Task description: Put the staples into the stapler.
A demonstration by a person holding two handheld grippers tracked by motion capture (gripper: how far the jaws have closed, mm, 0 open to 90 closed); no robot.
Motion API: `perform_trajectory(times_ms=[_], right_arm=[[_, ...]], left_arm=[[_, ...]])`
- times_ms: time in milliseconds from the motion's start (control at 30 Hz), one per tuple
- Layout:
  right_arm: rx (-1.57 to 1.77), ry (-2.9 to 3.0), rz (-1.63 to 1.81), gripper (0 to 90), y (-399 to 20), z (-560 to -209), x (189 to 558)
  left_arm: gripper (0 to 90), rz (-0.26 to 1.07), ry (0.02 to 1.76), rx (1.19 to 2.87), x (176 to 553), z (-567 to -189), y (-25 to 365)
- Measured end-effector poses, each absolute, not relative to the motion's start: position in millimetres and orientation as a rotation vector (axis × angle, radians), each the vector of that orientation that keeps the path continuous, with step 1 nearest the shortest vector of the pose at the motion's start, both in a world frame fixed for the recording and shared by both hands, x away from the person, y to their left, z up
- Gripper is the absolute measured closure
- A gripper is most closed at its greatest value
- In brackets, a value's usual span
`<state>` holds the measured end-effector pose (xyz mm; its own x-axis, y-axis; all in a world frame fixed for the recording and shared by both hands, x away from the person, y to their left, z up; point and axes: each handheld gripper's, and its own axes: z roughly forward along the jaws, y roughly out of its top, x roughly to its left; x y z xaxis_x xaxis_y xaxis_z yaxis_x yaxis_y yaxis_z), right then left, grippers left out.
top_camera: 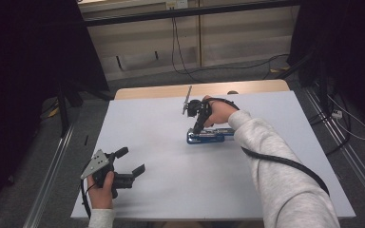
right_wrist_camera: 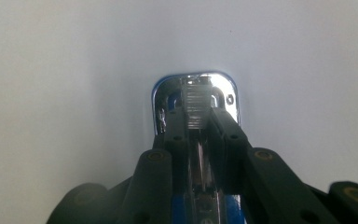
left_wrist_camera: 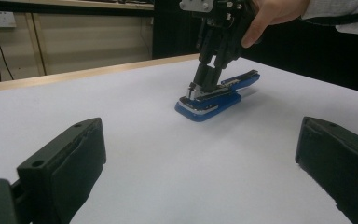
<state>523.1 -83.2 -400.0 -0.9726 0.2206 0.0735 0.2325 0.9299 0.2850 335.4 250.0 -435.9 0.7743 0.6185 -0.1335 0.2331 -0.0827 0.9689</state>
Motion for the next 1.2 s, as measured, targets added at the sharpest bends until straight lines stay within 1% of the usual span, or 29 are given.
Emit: perform_trajectory(times_ms=[167, 200, 367, 467, 633, 733, 767, 867, 933, 967, 1000, 1200], right_arm=[[-0.357, -3.048, -0.468, 76.5, -83, -400, 523], [-0.348, -3.046, -0.482, 74.6, -83, -400, 523], [-0.356, -3.051, -0.466, 73.3, -82, -400, 522], [-0.358, -3.056, -0.482, 70.1, -83, -399, 522], [-0.356, -3.058, -0.487, 68.0, -85, -399, 522], [-0.393, -3.053, -0.518, 62.3, -88, -397, 520], [-0.393, -3.053, -0.518, 62.3, -88, -397, 520], [-0.425, -3.041, -0.552, 58.4, -92, -396, 516], [-0.464, -3.037, -0.59, 54.5, -99, -393, 513], [-0.464, -3.037, -0.59, 54.5, -99, -393, 513], [-0.486, -3.034, -0.613, 50.0, -105, -390, 511], [-0.511, -3.036, -0.652, 45.6, -120, -385, 506]], left_arm=[[1.6, 0.364, 0.684, 1.662, 335, -436, 250], [1.6, 0.365, 0.683, 1.663, 335, -436, 250], [1.6, 0.364, 0.685, 1.661, 335, -436, 250], [1.7, 0.365, 0.684, 1.66, 335, -436, 250], [1.7, 0.363, 0.685, 1.66, 336, -436, 250], [1.7, 0.353, 0.689, 1.657, 336, -436, 249], [1.7, 0.353, 0.684, 1.656, 337, -436, 249], [1.7, 0.348, 0.681, 1.658, 339, -435, 247], [1.6, 0.338, 0.681, 1.653, 340, -435, 245], [1.6, 0.334, 0.684, 1.648, 341, -435, 244], [1.6, 0.329, 0.673, 1.652, 342, -435, 243], [1.6, 0.317, 0.678, 1.656, 344, -436, 240]])
